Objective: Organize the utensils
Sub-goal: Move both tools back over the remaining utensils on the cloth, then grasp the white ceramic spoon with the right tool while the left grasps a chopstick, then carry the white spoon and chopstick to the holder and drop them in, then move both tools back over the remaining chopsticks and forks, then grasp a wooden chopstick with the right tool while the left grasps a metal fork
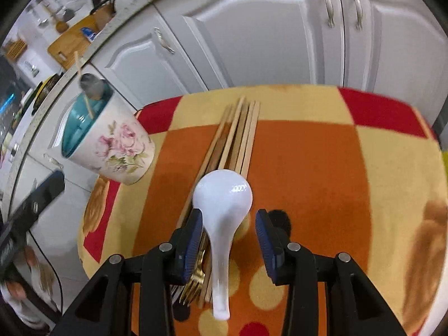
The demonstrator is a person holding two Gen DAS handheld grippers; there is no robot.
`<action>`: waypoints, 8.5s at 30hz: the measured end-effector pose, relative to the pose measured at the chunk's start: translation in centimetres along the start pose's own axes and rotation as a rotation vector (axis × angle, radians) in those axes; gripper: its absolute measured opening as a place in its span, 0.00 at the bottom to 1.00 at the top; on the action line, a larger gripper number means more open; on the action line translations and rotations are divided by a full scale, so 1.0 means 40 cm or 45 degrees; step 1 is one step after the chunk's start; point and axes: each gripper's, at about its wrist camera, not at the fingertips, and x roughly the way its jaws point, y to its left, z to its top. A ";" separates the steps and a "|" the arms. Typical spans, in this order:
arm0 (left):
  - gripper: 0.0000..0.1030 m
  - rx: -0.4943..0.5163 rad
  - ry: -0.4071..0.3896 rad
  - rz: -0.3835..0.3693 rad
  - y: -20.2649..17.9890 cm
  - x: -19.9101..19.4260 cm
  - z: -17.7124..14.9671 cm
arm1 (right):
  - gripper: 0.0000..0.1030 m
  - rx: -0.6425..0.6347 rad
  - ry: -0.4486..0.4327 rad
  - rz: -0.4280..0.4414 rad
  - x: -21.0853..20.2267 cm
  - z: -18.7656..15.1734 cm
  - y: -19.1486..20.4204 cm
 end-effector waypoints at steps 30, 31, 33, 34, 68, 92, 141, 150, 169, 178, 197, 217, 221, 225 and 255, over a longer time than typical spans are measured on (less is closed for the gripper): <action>0.05 0.121 0.461 -0.183 -0.096 0.245 -0.087 | 0.03 0.316 0.061 0.130 -0.074 -0.091 -0.206; 0.05 0.132 0.474 -0.188 -0.087 0.224 -0.108 | 0.04 0.297 0.077 0.149 -0.077 -0.097 -0.202; 0.05 0.156 0.491 -0.197 -0.076 0.190 -0.137 | 0.13 0.249 0.084 0.164 -0.084 -0.108 -0.200; 0.05 0.164 0.507 -0.205 -0.070 0.170 -0.155 | 0.26 0.222 0.083 0.138 -0.087 -0.111 -0.198; 0.04 0.270 0.501 -0.189 -0.108 0.290 -0.006 | 0.08 0.046 0.168 0.385 -0.008 -0.106 -0.166; 0.04 -0.010 -0.167 -0.344 0.145 -0.288 0.282 | 0.03 -0.230 -0.287 0.474 -0.292 0.133 0.159; 0.04 0.060 -0.203 0.029 0.236 -0.154 0.370 | 0.03 -0.380 -0.551 0.250 -0.085 0.317 0.478; 0.04 0.033 -0.140 0.019 0.225 -0.101 0.317 | 0.03 -0.423 -0.472 0.176 -0.029 0.248 0.450; 0.32 -0.023 -0.076 0.066 0.209 -0.077 0.253 | 0.28 -0.268 -0.308 0.194 -0.029 0.167 0.335; 0.49 -0.009 -0.084 0.139 0.151 -0.106 0.202 | 0.33 -0.269 -0.345 0.135 -0.086 0.142 0.327; 0.50 0.123 -0.025 0.105 -0.055 -0.075 0.090 | 0.39 -0.133 -0.318 -0.085 -0.184 0.013 0.142; 0.50 0.112 0.216 0.061 -0.067 0.074 -0.011 | 0.32 0.045 0.026 -0.023 0.035 -0.007 -0.010; 0.50 0.124 0.257 0.019 -0.082 0.107 -0.024 | 0.22 -0.009 0.031 -0.080 0.063 0.010 0.007; 0.50 0.130 0.287 -0.021 -0.101 0.144 -0.027 | 0.19 -0.014 0.010 -0.197 0.046 0.012 -0.024; 0.49 0.085 0.438 -0.107 -0.131 0.295 -0.006 | 0.05 -0.105 0.101 -0.191 0.116 0.112 -0.022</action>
